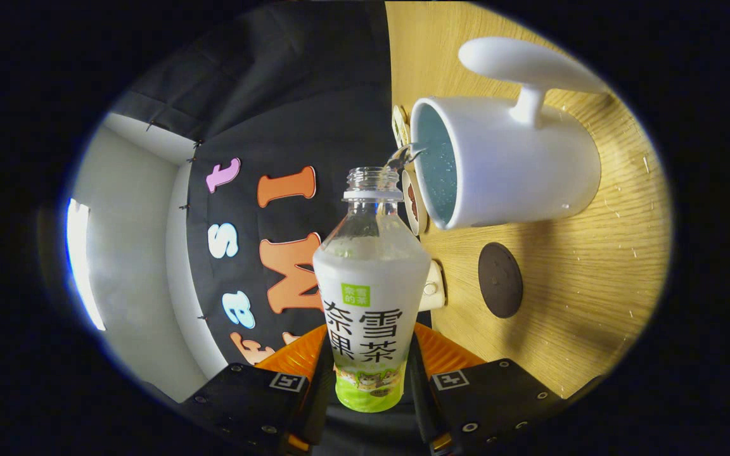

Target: Take the bottle from table, then pour the juice into the cup, finally place the bottle on the coaster

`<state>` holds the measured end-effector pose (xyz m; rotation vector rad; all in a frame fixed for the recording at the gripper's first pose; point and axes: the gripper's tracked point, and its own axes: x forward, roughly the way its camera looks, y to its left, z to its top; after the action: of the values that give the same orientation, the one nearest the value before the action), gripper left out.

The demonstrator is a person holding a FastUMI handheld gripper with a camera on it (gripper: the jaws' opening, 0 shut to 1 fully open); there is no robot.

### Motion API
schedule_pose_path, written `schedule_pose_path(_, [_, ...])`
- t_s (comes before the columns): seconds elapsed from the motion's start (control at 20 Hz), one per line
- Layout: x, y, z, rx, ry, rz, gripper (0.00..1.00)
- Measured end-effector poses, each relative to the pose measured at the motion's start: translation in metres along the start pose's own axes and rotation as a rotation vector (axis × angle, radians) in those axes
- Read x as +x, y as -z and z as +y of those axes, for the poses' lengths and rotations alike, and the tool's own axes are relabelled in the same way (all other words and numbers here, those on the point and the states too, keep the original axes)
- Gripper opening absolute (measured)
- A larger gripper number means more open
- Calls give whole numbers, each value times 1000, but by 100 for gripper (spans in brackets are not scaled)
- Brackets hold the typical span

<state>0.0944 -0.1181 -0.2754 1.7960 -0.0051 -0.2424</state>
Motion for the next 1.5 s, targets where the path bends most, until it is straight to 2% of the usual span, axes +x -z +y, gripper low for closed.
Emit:
schedule_pose_path(0.5, [0, -1, 10, 29, -8, -7, 58])
schedule_pose_path(1.5, [-2, 1, 34, 164, -40, -48, 58])
